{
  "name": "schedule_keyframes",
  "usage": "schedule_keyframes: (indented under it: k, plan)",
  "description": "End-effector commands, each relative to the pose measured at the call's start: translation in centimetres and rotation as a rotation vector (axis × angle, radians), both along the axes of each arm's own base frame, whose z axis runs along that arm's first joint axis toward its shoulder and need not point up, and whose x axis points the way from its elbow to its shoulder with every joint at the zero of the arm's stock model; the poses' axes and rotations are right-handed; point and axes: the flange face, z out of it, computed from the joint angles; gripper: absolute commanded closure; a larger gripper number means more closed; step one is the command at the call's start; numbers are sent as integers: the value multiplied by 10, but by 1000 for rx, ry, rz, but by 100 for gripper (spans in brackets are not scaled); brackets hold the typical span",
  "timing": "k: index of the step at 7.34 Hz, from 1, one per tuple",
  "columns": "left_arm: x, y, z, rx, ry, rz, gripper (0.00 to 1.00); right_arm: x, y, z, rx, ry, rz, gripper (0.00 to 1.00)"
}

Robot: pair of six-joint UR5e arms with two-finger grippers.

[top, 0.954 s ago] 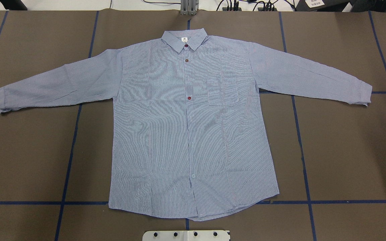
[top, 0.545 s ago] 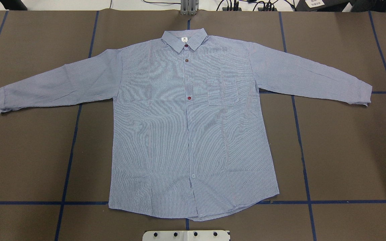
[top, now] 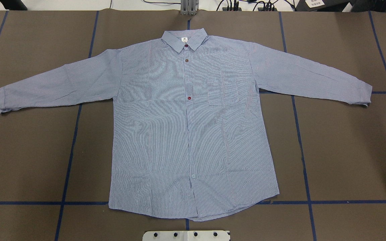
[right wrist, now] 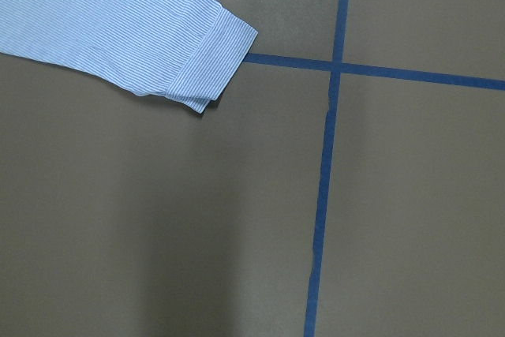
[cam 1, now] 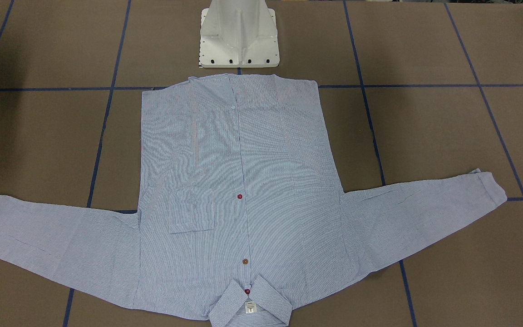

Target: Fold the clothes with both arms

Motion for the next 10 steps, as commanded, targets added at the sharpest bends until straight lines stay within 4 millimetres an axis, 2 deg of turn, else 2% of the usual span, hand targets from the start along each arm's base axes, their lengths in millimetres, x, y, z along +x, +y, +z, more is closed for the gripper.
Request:
schedule_keyframes:
  k: [1,3,4,5,6,7,10]
  plan:
    - [0,-3,-11,27,9,3,0,-62,-59,11,0,-45,24,0]
    - [0,-2,-8,24,8,6,0,-117,-74,41,25,-98,59,0]
    - [0,-1,-9,24,8,6,0,-151,-77,45,62,-109,42,0]
    - [1,-2,-9,24,8,7,0,-159,-77,42,65,-117,49,0]
    - [0,-1,-9,26,8,6,0,-159,-76,46,59,-111,50,6]
    - [1,-1,-9,26,8,7,0,-166,-75,59,69,-59,58,11]
    - [1,-1,-9,25,8,6,0,-170,-74,66,73,-33,60,22]
